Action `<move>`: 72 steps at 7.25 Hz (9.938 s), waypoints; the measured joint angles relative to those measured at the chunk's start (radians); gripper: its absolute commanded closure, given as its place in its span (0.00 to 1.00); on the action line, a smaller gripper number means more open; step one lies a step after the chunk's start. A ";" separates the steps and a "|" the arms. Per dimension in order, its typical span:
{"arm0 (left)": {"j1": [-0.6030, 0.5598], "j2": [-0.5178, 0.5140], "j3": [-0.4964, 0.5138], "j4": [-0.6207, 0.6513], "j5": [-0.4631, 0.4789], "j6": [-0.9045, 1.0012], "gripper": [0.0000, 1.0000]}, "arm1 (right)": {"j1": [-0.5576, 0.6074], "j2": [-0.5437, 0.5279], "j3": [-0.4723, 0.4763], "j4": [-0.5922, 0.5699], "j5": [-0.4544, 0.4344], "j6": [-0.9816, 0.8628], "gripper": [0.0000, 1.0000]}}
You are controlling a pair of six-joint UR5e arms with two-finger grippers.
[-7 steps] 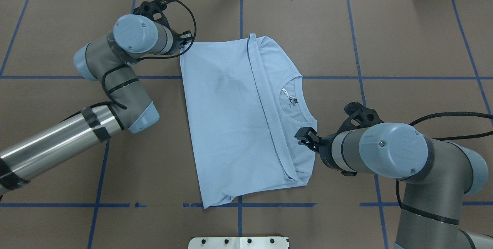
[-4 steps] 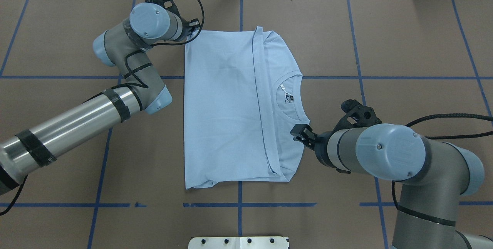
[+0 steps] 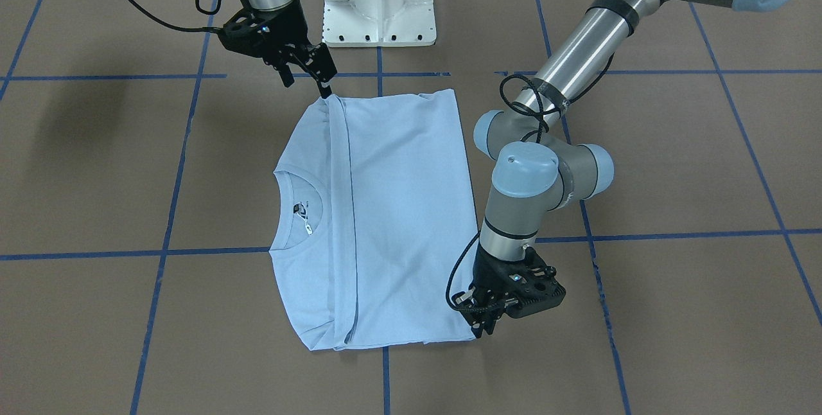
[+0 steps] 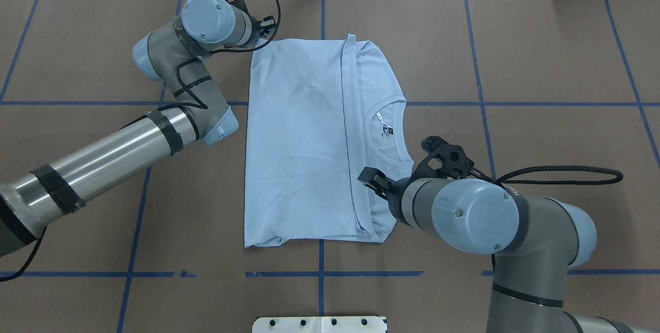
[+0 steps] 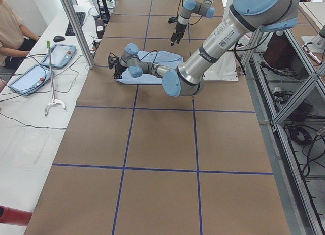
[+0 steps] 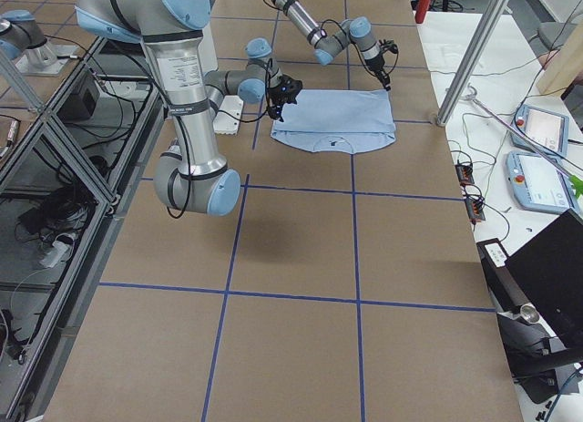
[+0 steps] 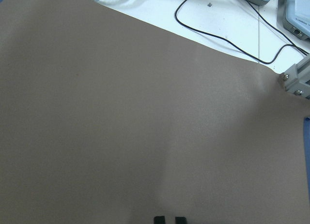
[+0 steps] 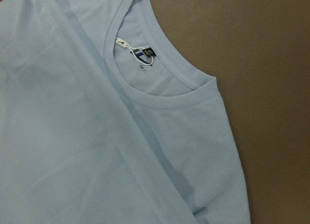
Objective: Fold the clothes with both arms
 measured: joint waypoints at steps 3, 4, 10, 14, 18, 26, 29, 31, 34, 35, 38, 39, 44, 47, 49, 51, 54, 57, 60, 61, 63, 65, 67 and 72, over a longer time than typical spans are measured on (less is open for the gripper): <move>-0.004 0.144 -0.169 0.006 -0.082 -0.007 0.60 | -0.025 0.102 -0.104 -0.051 -0.004 -0.179 0.01; -0.008 0.179 -0.221 0.007 -0.090 -0.006 0.60 | -0.029 0.109 -0.114 -0.059 0.006 -0.331 0.02; -0.008 0.276 -0.378 -0.005 -0.181 -0.002 0.60 | -0.068 0.118 -0.183 -0.120 0.027 -1.094 0.35; -0.007 0.294 -0.380 -0.017 -0.182 0.000 0.60 | -0.083 0.126 -0.190 -0.130 0.026 -1.127 1.00; -0.007 0.306 -0.380 -0.046 -0.183 -0.001 0.61 | -0.078 0.120 -0.177 -0.129 0.026 -1.157 1.00; -0.004 0.296 -0.388 -0.047 -0.182 -0.005 0.60 | -0.065 -0.060 -0.082 -0.120 0.048 -1.037 0.93; -0.004 0.295 -0.388 -0.047 -0.182 -0.006 0.60 | -0.066 -0.107 -0.036 -0.117 0.055 -1.031 0.27; -0.004 0.296 -0.388 -0.047 -0.182 -0.005 0.60 | -0.067 -0.107 -0.022 -0.116 0.054 -1.031 0.34; -0.004 0.297 -0.388 -0.047 -0.182 -0.005 0.60 | -0.038 -0.029 -0.088 -0.116 0.042 -1.039 0.53; -0.004 0.297 -0.387 -0.047 -0.182 -0.005 0.60 | -0.027 -0.006 -0.116 -0.116 0.041 -1.045 0.53; -0.004 0.299 -0.388 -0.047 -0.182 -0.005 0.60 | 0.002 0.016 -0.155 -0.115 0.041 -1.087 1.00; -0.004 0.299 -0.387 -0.047 -0.182 -0.005 0.60 | 0.008 0.017 -0.159 -0.115 0.043 -1.096 1.00; -0.004 0.299 -0.391 -0.047 -0.182 -0.006 0.60 | 0.041 0.004 -0.146 -0.114 0.068 -1.134 1.00; -0.004 0.300 -0.397 -0.047 -0.182 -0.008 0.60 | 0.042 -0.056 -0.108 -0.115 0.065 -1.107 1.00; -0.003 0.302 -0.399 -0.047 -0.182 -0.007 0.60 | 0.028 -0.070 -0.102 -0.116 0.062 -1.062 1.00; -0.003 0.303 -0.398 -0.047 -0.182 -0.006 0.60 | 0.020 -0.070 -0.101 -0.116 0.060 -1.053 0.46; -0.004 0.304 -0.398 -0.047 -0.182 -0.005 0.60 | 0.019 -0.063 -0.075 -0.116 0.065 -0.964 0.24; -0.004 0.303 -0.406 -0.047 -0.183 -0.004 0.61 | -0.028 -0.067 -0.078 -0.043 0.055 -0.419 0.15; -0.005 0.307 -0.478 -0.034 -0.243 -0.007 0.61 | -0.057 -0.064 -0.108 -0.009 0.048 -0.179 0.13; -0.005 0.309 -0.488 -0.032 -0.251 -0.008 0.61 | -0.058 -0.065 -0.110 -0.008 0.047 -0.159 0.13; -0.005 0.312 -0.495 -0.032 -0.253 -0.009 0.61 | -0.054 -0.066 -0.112 -0.007 0.047 -0.145 0.13; -0.005 0.312 -0.496 -0.032 -0.253 -0.009 0.61 | -0.047 -0.068 -0.114 -0.008 0.047 -0.130 0.13; -0.005 0.313 -0.496 -0.033 -0.252 -0.008 0.61 | -0.044 -0.070 -0.123 -0.009 0.047 -0.120 0.14; -0.005 0.311 -0.496 -0.033 -0.251 -0.008 0.61 | -0.041 -0.090 -0.132 -0.009 0.048 -0.118 0.33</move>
